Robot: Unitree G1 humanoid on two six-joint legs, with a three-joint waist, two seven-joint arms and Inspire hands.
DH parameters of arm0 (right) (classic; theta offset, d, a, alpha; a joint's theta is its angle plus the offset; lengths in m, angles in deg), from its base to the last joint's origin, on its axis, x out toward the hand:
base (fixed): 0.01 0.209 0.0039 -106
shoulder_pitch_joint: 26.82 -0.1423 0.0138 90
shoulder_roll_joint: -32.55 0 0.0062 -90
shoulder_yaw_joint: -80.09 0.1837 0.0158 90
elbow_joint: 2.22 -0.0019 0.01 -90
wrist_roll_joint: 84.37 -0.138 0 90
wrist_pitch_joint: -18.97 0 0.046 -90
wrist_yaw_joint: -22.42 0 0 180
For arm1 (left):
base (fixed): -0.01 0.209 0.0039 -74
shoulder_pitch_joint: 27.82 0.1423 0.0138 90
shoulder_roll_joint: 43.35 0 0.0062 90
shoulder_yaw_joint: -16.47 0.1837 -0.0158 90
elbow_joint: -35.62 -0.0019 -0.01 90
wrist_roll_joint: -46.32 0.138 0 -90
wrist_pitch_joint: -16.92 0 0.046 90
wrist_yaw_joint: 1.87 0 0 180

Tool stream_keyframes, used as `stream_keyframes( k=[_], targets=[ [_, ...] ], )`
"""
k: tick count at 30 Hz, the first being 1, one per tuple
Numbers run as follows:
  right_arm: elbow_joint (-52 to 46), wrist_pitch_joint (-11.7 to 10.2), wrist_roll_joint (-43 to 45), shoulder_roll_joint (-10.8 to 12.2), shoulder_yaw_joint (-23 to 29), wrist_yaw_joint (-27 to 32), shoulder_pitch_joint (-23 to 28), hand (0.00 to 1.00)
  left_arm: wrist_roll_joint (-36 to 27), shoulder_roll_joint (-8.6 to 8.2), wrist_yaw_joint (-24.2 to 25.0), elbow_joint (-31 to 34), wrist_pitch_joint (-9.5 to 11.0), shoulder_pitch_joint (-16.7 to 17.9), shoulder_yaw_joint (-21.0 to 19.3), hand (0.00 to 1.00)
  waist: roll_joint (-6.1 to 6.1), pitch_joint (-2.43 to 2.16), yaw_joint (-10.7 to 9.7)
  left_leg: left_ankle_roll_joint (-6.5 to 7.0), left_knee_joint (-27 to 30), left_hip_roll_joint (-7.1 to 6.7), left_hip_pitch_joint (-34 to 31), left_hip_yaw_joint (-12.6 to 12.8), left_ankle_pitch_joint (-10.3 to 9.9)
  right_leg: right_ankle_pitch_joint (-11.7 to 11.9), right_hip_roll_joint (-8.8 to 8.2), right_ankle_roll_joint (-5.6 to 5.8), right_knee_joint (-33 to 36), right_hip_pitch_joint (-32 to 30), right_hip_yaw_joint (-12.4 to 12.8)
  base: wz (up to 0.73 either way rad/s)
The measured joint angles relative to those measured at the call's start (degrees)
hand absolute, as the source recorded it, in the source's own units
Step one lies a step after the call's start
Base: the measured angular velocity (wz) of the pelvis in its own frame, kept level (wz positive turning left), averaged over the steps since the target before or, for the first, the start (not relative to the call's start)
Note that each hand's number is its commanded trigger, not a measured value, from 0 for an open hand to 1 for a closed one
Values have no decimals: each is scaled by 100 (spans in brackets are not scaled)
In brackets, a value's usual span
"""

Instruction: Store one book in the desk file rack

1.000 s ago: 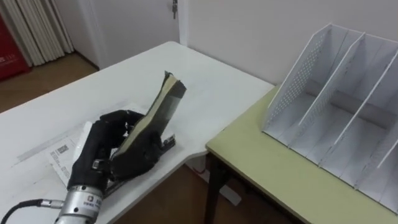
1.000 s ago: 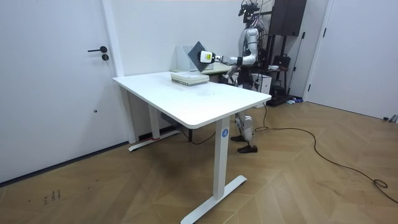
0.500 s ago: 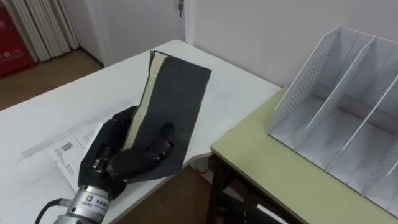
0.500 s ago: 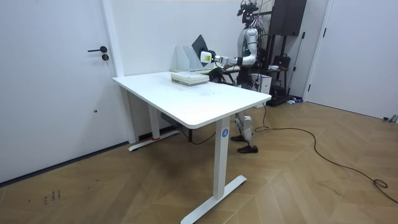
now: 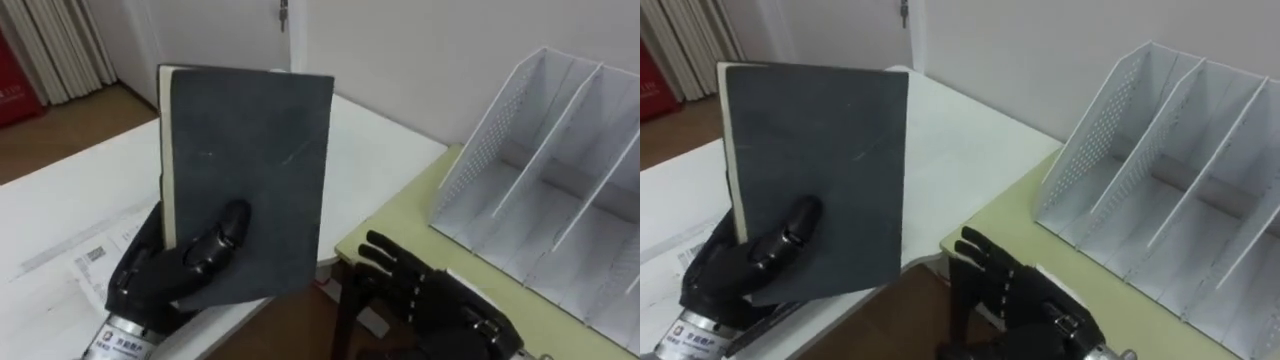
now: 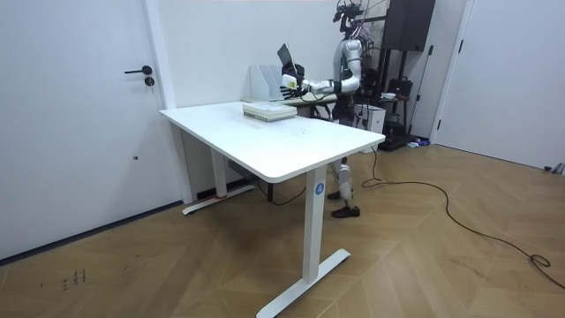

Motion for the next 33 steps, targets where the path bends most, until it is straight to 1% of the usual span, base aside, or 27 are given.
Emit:
stream_keyframes(
  k=[1, 2, 3, 4, 5, 6, 7, 8, 10, 12, 13, 14, 17, 19, 23, 24, 26, 33],
  targets=[
    [-10, 110, -78, 39, 71, -1, -19, 0, -5, -10, 84, -18, -31, 7, 0, 100, -53, -42, 70, 235, -97, 28, -88, 338, 184, -122, -61, 170, 140, -179, -13, 13],
    [-96, 243, -91, 32, 78, -31, -19, 0, -5, -6, 108, -25, -67, 25, -12, 100, -60, -49, 224, 244, -72, 37, -69, 432, 194, -154, -67, 230, 214, -262, -184, -11],
    [-143, 293, -91, 33, 77, -89, -15, 0, -8, -1, 128, -46, -94, 26, -43, 100, -61, -55, 296, 244, -66, 42, -42, 381, 194, -163, -68, 241, 242, -285, -321, -46],
    [-287, 364, -91, 40, 75, -229, -35, 0, -34, 4, 186, -77, -104, 26, -148, 100, -29, -48, 418, 243, -62, 62, 7, -13, 191, -156, 29, 232, 174, -432, -506, -58],
    [-476, 371, -84, 46, 71, -328, -56, 0, -147, 9, 259, -142, -103, 26, -281, 100, 20, -36, 407, 218, -67, 124, 31, -610, 176, -40, 147, 97, -91, -691, -605, -59],
    [-589, 369, -84, 37, 73, -363, -53, 0, -190, 11, 278, -164, -100, 26, -370, 100, 33, -43, 378, 176, -53, 144, 33, -741, 151, 293, 165, 22, -152, -813, -702, -28],
    [-719, 356, -94, -6, 89, -401, -44, 0, -259, -18, 306, -223, -105, 41, -440, 100, 97, -61, 215, 66, -69, 199, 68, -763, 101, 522, 175, -61, 13, -781, -892, 10],
    [-745, 357, -203, -46, 142, -389, -55, 0, -267, -22, 370, -231, -145, 29, -389, 100, 99, -62, 58, 25, -99, 223, 116, -537, 127, 513, 174, -60, 18, -690, -927, 19],
    [-787, 373, -419, -129, 270, -385, -84, 0, -273, 2, 640, -230, -234, 29, -370, 100, 94, -59, 54, -8, -188, 270, 253, -155, 154, 485, 208, -36, 19, -616, -869, 2],
    [-887, 375, -695, -145, 438, -431, -100, 0, -373, 30, 761, -232, -263, 30, -369, 100, 70, -53, 74, -6, -280, 268, 364, -153, 154, 399, 227, -41, 52, -598, -892, 0],
    [-985, 378, -733, -149, 520, -494, -147, 0, -450, 31, 771, -233, -269, 30, -374, 100, 56, -52, 88, -6, -281, 265, 367, -152, 154, 390, 225, -46, 65, -616, -955, 0],
    [-1139, 396, -751, -179, 532, -518, -155, 0, -473, 33, 789, -234, -285, 35, -379, 100, 54, -51, 120, -6, -281, 265, 373, -155, 154, 390, 218, -46, 67, -610, -1033, 0],
    [-1436, 513, -872, -216, 514, -758, -151, 0, -545, 37, 981, -247, -391, 37, -372, 100, 40, -44, 217, -5, -282, 262, 400, -155, 154, 367, 210, -65, 120, -611, -1055, 0],
    [-1541, 593, -881, -216, 506, -875, -151, 0, -558, 42, 1031, -256, -426, 59, -369, 100, 8, -52, 238, 2, -281, 248, 404, -151, 146, 324, 199, -88, 130, -604, -1055, 6],
    [-1572, 708, -886, -215, 492, -1131, -142, 0, -559, 73, 1185, -277, -516, 100, -328, 100, -26, -54, 241, 18, -278, 247, 356, -131, 134, 253, 194, -102, 255, -673, -1117, 14],
    [-1572, 709, -886, -215, 483, -1146, -142, 0, -559, 85, 1212, -298, -516, 97, -298, 100, -28, -56, 247, 20, -277, 245, 354, -129, 134, 241, 196, -107, 300, -701, -1108, 0],
    [-1572, 709, -887, -216, 441, -1256, -141, 0, -556, 163, 1292, -374, -528, 102, -154, 100, -31, -59, 284, 17, -268, 247, 346, -118, 132, 193, 195, -129, 440, -778, -1088, -5],
    [-1573, 695, -887, -228, 280, -1313, -142, 0, -558, 226, 1627, -475, -537, 91, 3, 100, -20, -63, 284, -13, -168, 259, 278, -112, 114, 177, 214, -166, 528, -842, -1074, -3]
  ],
)
